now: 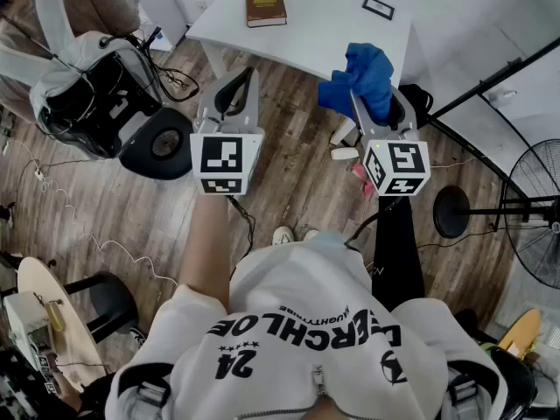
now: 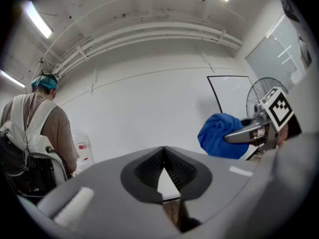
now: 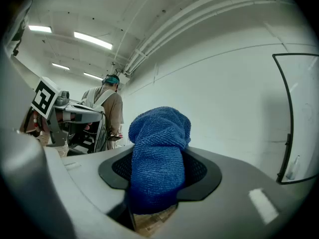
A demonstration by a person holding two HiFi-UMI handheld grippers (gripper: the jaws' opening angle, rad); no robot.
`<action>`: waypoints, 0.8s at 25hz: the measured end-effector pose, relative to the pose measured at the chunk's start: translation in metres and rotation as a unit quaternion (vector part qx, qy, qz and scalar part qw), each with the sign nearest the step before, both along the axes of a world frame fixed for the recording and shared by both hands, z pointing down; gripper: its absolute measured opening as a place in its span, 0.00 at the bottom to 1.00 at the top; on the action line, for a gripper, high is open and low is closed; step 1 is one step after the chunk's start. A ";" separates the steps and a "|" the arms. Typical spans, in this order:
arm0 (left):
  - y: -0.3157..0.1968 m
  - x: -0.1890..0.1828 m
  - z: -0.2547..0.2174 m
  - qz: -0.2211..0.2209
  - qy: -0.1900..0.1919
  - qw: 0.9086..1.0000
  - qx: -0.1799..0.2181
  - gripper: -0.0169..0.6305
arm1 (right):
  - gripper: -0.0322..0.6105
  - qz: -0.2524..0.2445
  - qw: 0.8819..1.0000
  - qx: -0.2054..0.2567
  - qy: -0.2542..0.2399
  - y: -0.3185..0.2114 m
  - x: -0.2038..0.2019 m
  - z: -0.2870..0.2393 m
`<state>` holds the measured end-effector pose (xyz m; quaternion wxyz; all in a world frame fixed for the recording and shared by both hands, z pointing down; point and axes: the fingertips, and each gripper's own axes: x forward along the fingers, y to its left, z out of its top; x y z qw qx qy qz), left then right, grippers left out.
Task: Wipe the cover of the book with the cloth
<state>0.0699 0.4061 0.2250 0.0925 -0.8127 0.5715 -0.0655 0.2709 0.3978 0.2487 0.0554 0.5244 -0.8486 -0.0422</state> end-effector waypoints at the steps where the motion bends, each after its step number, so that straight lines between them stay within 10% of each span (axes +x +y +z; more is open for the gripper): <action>1: 0.000 0.001 0.000 0.000 0.000 1.000 0.000 0.11 | 0.38 -0.001 1.000 0.001 0.000 0.000 0.000 0.000; 20: 0.008 0.000 -0.002 -0.003 0.005 1.000 0.003 0.11 | 0.38 0.005 1.000 0.003 -0.009 0.003 -0.001 -0.002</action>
